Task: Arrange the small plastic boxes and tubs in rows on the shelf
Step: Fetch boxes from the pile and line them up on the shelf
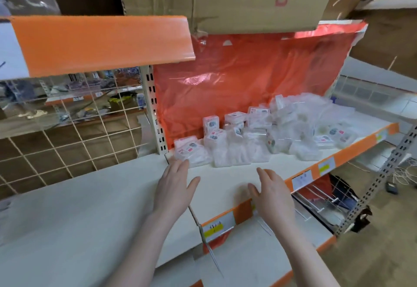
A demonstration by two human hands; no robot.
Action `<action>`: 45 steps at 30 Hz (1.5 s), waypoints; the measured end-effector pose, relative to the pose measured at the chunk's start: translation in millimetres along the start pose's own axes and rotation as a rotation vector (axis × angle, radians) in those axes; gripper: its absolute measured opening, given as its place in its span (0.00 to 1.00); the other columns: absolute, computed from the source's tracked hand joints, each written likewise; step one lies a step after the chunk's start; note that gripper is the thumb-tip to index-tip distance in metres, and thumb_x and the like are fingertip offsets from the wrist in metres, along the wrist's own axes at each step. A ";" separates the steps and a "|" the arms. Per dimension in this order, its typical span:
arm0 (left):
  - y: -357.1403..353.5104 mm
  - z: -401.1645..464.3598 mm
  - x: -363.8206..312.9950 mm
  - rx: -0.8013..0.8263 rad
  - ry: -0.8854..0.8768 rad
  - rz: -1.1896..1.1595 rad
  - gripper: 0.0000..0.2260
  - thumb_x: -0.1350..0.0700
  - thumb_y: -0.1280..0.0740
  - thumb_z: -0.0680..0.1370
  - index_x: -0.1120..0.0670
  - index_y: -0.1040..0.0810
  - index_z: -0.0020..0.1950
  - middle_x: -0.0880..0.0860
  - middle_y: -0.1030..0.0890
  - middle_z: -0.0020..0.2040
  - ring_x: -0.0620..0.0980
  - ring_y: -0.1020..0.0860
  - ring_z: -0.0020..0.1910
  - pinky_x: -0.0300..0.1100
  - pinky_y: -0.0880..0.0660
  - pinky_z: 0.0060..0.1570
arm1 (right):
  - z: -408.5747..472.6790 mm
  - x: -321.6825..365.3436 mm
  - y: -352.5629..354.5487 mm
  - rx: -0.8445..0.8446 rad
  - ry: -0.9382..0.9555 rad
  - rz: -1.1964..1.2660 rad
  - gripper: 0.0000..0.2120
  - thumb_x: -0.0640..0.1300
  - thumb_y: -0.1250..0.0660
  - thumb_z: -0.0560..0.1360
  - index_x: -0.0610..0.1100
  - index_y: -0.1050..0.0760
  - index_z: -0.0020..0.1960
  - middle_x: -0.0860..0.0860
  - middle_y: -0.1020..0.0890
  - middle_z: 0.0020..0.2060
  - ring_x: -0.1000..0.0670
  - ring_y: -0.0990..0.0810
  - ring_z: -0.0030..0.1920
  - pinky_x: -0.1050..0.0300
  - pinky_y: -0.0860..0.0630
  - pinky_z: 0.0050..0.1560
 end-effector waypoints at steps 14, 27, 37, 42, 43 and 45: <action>-32.3 80.7 14.7 0.120 -0.024 0.105 0.27 0.44 0.43 0.80 0.52 0.44 0.76 0.50 0.45 0.77 0.48 0.49 0.76 0.42 0.48 0.71 | 86.2 -0.7 -39.2 0.129 0.150 -0.105 0.17 0.49 0.42 0.78 0.43 0.32 0.63 0.49 0.27 0.59 0.47 0.29 0.59 0.56 0.33 0.51; -48.1 102.3 16.0 0.098 0.106 0.211 0.27 0.43 0.44 0.80 0.47 0.46 0.77 0.49 0.46 0.77 0.48 0.48 0.76 0.42 0.50 0.71 | 124.5 -0.5 -60.5 0.162 0.436 -0.123 0.13 0.50 0.44 0.76 0.46 0.32 0.57 0.52 0.28 0.54 0.49 0.31 0.58 0.60 0.38 0.56; -50.4 73.7 0.1 0.007 0.137 0.307 0.25 0.44 0.45 0.80 0.47 0.46 0.76 0.48 0.42 0.76 0.46 0.44 0.74 0.41 0.47 0.69 | 108.7 -10.7 -56.1 0.051 0.517 -0.054 0.15 0.40 0.25 0.64 0.37 0.22 0.49 0.43 0.19 0.44 0.40 0.20 0.47 0.48 0.22 0.50; -47.1 53.1 -6.3 -0.029 0.130 0.317 0.24 0.43 0.44 0.80 0.45 0.41 0.75 0.46 0.37 0.73 0.47 0.40 0.71 0.40 0.44 0.67 | 87.5 -20.2 -48.8 -0.016 0.555 -0.011 0.20 0.40 0.21 0.59 0.36 0.20 0.49 0.41 0.17 0.46 0.39 0.18 0.48 0.44 0.21 0.50; -46.0 53.0 -6.4 -0.031 0.129 0.305 0.23 0.43 0.43 0.80 0.45 0.39 0.74 0.46 0.36 0.72 0.47 0.39 0.71 0.40 0.43 0.67 | 83.8 -21.8 -47.2 -0.017 0.554 -0.008 0.20 0.39 0.20 0.59 0.36 0.19 0.49 0.41 0.17 0.46 0.40 0.17 0.49 0.43 0.21 0.50; -44.1 55.3 -5.6 -0.022 0.126 0.270 0.23 0.44 0.42 0.79 0.46 0.37 0.73 0.47 0.35 0.71 0.48 0.38 0.70 0.40 0.42 0.66 | 77.9 -23.7 -44.4 -0.011 0.551 -0.002 0.20 0.40 0.20 0.56 0.37 0.19 0.47 0.40 0.17 0.46 0.39 0.17 0.48 0.43 0.21 0.49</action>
Point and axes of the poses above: each hand's wrist, its own z-axis towards the middle knuckle, its own y-axis out of the back of the hand, x = y × z, the point moved 2 cm from there along z, towards the middle knuckle
